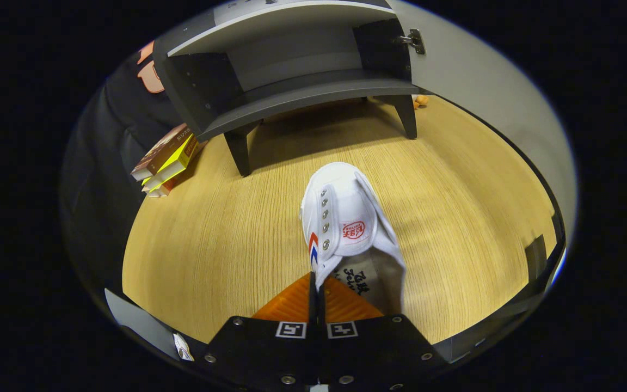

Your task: Open the shoe cabinet door, grab the shoes and put them into the shoe cabinet, then close the shoe cabinet door.

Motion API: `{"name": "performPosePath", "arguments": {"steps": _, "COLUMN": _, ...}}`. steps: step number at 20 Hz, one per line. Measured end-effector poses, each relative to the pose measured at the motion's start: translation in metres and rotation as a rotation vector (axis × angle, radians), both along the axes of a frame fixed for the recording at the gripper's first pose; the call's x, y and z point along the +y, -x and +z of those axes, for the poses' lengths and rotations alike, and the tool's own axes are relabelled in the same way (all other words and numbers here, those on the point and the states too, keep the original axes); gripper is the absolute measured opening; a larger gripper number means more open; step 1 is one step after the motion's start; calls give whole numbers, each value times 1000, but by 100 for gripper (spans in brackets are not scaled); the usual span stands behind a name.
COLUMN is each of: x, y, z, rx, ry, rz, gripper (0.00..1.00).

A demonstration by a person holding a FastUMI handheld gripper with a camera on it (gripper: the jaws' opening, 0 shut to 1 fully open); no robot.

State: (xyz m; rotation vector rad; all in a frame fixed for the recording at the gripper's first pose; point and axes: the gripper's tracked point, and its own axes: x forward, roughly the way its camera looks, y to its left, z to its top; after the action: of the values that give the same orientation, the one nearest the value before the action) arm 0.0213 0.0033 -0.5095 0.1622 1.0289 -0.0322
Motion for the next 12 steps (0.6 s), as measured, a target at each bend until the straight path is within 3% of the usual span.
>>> {"name": "performPosePath", "arguments": {"steps": 12, "x": 10, "y": -37, "z": 98, "rx": -192, "ry": 78, "rz": 24, "gripper": 0}}
